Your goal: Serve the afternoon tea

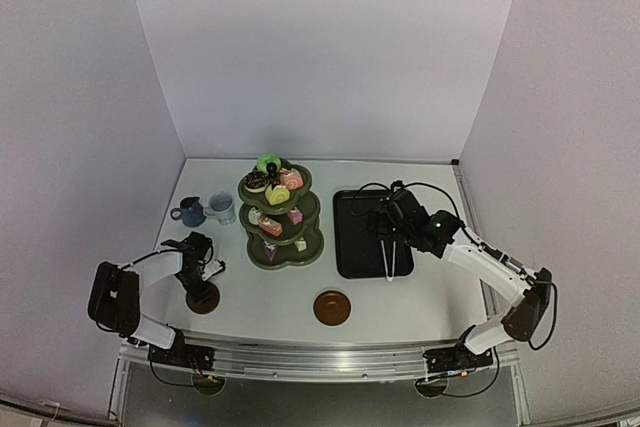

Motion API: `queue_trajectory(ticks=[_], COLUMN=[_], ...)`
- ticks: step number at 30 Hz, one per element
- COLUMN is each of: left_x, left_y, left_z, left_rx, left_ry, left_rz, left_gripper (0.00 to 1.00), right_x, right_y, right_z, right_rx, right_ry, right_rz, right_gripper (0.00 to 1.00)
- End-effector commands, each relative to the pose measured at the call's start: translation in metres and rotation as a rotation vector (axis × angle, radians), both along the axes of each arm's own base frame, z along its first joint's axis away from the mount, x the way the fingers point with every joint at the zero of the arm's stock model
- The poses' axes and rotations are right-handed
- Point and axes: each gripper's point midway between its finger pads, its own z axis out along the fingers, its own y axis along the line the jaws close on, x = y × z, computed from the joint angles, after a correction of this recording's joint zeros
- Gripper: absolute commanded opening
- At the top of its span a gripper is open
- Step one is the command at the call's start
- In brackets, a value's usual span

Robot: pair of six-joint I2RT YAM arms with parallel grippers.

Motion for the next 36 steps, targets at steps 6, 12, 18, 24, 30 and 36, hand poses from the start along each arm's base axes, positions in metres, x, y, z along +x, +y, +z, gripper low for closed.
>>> queue_trajectory(ticks=[6, 12, 18, 24, 30, 36], left_x=[-0.024, -0.024, -0.011, 0.004, 0.013, 0.015], left_y=[-0.098, -0.170, -0.201, -0.224, -0.257, -0.269], left_z=[-0.016, -0.016, -0.036, -0.035, -0.020, -0.023], left_rx=[-0.055, -0.087, -0.049, -0.091, -0.162, -0.162], left_ry=[0.068, 0.001, -0.031, -0.077, -0.108, -0.110], left_rz=[-0.349, -0.590, -0.662, -0.708, -0.752, -0.784], left_gripper=[0.80, 0.80, 0.79, 0.78, 0.78, 0.78], right_x=[0.001, -0.004, -0.005, -0.005, -0.004, -0.006], right_y=[0.011, 0.007, 0.009, 0.010, 0.013, 0.013], right_z=[0.012, 0.013, 0.015, 0.015, 0.013, 0.015], right_rx=[0.049, 0.059, 0.065, 0.065, 0.065, 0.068], right_ry=[-0.021, -0.026, -0.024, -0.027, -0.018, -0.022], right_rz=[-0.003, -0.022, -0.013, -0.015, -0.011, -0.007], right_gripper=[0.97, 0.97, 0.97, 0.97, 0.97, 0.97])
